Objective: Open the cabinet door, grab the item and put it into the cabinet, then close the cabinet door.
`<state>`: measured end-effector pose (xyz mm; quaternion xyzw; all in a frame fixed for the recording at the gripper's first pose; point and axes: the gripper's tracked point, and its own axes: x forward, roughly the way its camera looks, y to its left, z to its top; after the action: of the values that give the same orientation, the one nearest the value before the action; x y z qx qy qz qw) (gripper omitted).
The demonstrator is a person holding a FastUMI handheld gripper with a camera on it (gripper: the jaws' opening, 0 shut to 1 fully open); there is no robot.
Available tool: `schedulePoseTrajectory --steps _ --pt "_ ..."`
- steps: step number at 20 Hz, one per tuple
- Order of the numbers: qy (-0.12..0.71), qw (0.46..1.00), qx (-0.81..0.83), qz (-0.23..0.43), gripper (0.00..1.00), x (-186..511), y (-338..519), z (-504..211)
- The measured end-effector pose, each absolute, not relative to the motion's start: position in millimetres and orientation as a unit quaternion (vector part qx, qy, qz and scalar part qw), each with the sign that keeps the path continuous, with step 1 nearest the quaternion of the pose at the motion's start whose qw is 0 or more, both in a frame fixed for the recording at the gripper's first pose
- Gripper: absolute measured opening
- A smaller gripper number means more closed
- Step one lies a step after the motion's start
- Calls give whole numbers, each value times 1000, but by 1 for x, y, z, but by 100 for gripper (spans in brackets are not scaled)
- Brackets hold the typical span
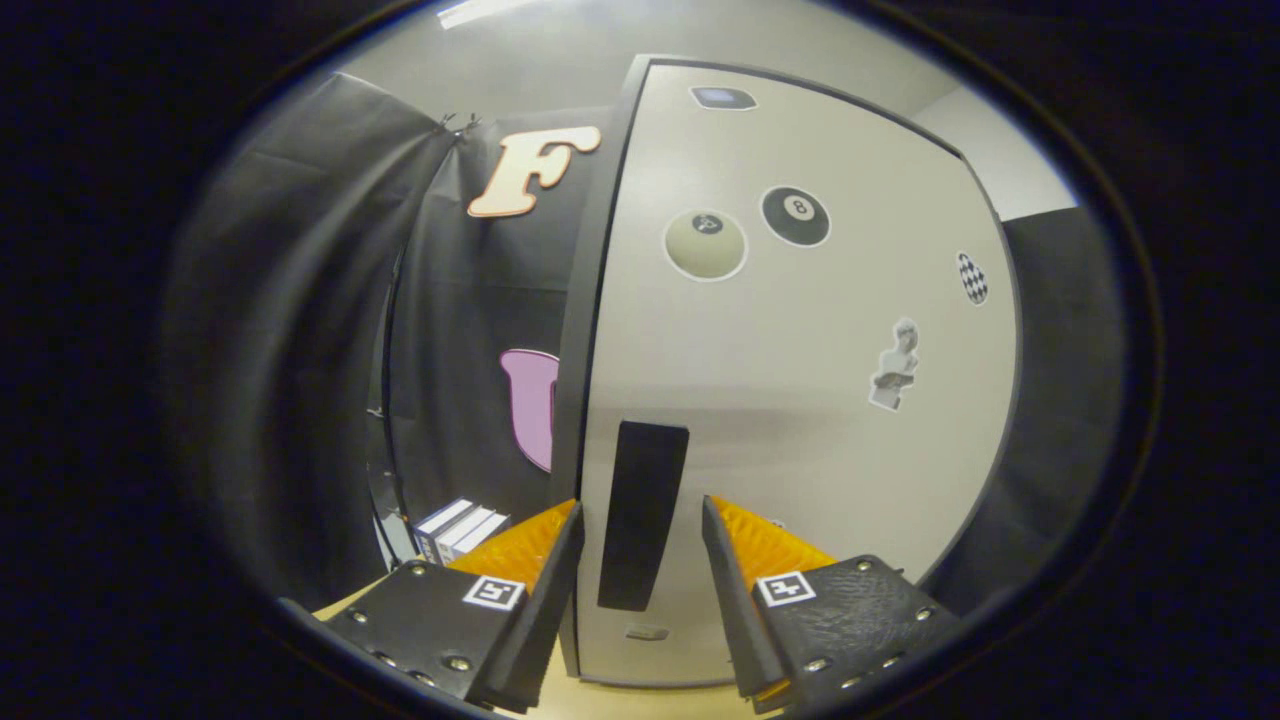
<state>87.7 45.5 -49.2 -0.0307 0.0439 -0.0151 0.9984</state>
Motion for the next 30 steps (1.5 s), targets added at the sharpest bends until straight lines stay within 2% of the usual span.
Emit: schedulePoseTrajectory --steps 5,7,13,14,26,27,28,30 --pt "52 998 -33 -24 70 108 50 -61" --pt "50 998 -27 -33 40 104 47 -56" --pt "46 998 -37 -37 33 104 48 -58" --pt "42 998 -26 -37 24 104 48 -58" --pt "54 998 -19 -9 23 87 46 -59" --pt "43 999 -4 -7 15 68 55 -53" --pt "51 999 -1 -3 6 83 51 -57" --pt "49 999 -11 -2 7 81 47 -54"
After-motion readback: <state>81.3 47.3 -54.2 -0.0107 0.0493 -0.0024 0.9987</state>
